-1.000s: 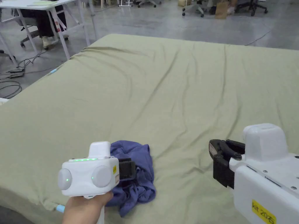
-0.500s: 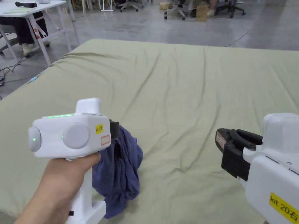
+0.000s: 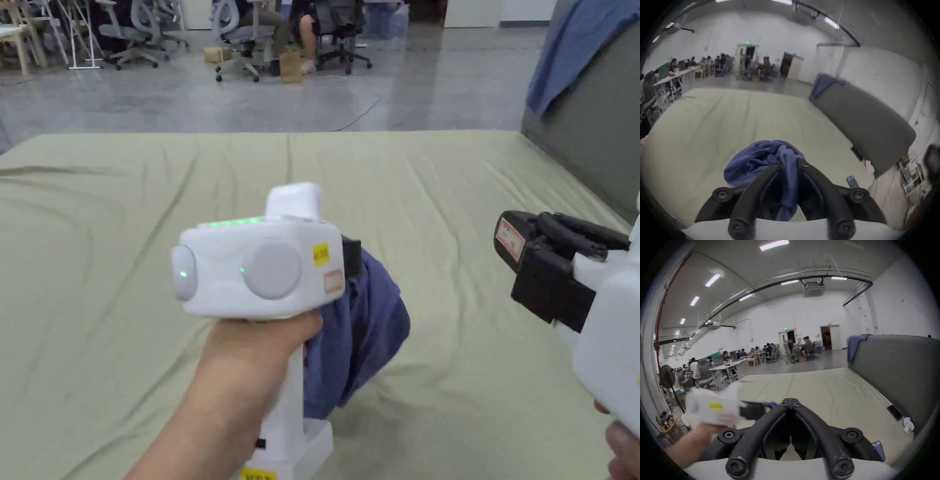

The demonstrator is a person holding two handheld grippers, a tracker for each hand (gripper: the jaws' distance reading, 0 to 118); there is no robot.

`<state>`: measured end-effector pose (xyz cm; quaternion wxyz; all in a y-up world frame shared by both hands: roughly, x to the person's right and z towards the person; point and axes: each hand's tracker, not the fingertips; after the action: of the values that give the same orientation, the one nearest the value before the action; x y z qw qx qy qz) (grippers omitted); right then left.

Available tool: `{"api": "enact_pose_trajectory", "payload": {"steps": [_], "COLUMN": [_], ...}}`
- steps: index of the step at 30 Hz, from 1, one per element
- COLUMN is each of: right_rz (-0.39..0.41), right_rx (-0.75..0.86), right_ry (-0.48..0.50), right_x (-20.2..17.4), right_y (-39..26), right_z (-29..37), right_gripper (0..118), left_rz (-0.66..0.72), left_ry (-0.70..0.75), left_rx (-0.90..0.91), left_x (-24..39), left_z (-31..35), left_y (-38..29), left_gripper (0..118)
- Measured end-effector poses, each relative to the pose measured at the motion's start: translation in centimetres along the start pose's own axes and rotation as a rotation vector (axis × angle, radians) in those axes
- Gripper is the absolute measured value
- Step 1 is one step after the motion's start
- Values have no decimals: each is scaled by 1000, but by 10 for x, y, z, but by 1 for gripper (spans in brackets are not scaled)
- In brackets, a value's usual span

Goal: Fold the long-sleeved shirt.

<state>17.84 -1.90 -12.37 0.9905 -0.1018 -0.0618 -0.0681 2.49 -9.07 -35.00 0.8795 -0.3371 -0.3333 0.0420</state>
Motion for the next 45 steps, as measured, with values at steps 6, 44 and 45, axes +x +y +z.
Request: {"api": "enact_pose_trajectory", "payload": {"steps": [6, 44, 45], "right_rz": [-37, -172, -179], "right_rx": [-140, -434, -442], "right_ry": [-62, -29, -33], "right_x": [37, 50, 52], "right_y": [-42, -126, -128], "right_z": [0, -72, -76], "right_gripper": [0, 0, 0], "left_rz": [80, -126, -147], "left_ry": [80, 349, 342], "left_rx": [-521, -376, -413], "left_x": [29, -125, -130], "left_z": [-169, -206, -221], "left_y": [-129, -95, -100], "left_gripper": [11, 102, 102]}}
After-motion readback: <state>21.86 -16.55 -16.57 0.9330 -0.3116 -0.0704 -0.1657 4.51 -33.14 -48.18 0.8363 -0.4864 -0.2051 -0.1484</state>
